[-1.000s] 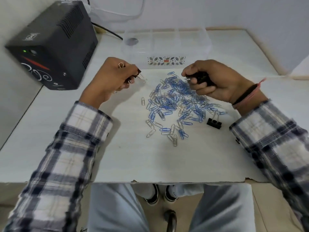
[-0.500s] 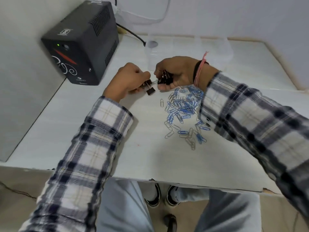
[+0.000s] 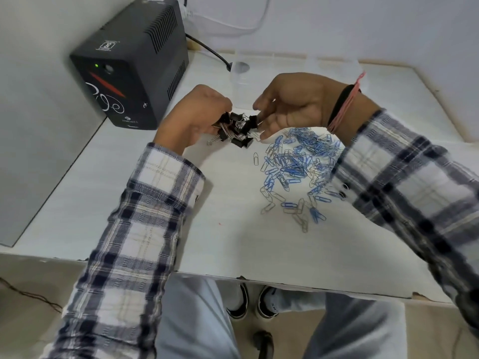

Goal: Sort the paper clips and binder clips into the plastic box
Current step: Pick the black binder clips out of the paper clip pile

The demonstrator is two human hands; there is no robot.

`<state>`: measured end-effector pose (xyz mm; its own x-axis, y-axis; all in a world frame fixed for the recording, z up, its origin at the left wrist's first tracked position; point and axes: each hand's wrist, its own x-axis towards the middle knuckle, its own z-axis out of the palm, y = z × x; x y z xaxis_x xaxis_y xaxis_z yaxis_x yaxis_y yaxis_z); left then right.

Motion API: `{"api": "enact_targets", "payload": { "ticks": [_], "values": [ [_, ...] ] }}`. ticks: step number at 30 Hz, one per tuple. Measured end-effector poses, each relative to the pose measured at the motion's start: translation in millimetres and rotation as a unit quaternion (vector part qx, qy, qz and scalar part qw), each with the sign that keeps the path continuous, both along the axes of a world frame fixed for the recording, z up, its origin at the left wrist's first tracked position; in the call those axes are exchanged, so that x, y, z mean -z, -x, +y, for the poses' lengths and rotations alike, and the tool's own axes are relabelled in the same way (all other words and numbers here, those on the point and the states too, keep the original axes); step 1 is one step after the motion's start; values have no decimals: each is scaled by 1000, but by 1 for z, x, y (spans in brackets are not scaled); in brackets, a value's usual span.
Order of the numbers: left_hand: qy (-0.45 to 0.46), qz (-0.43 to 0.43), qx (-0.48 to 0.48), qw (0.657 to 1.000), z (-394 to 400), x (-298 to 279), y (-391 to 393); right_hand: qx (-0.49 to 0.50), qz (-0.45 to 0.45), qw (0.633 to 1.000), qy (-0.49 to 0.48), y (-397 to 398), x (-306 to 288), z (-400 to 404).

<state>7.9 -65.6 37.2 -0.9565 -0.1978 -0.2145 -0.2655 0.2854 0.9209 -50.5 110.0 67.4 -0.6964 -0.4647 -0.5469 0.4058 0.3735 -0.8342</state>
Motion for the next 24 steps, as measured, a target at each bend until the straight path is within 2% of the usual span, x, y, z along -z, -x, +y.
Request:
{"api": "enact_targets", "payload": {
  "ticks": [3, 8, 13, 19, 24],
  "values": [
    [-4, 3, 9, 1000, -1, -2, -2, -5, 23, 1000, 7, -8, -1, 13],
    [-26, -1, 22, 999, -5, -1, 0, -39, 136, 988, -56, -17, -9, 53],
    [-4, 7, 27, 1000, -5, 3, 3, -167, 226, 942, -181, -28, -31, 104],
    [9, 63, -22, 998, -3, 7, 5, -246, 200, 910, -266, -41, -36, 135],
    [-15, 158, -52, 986, 3, 10, 4, -294, 157, 882, -332, -54, -25, 136]
  ]
}}
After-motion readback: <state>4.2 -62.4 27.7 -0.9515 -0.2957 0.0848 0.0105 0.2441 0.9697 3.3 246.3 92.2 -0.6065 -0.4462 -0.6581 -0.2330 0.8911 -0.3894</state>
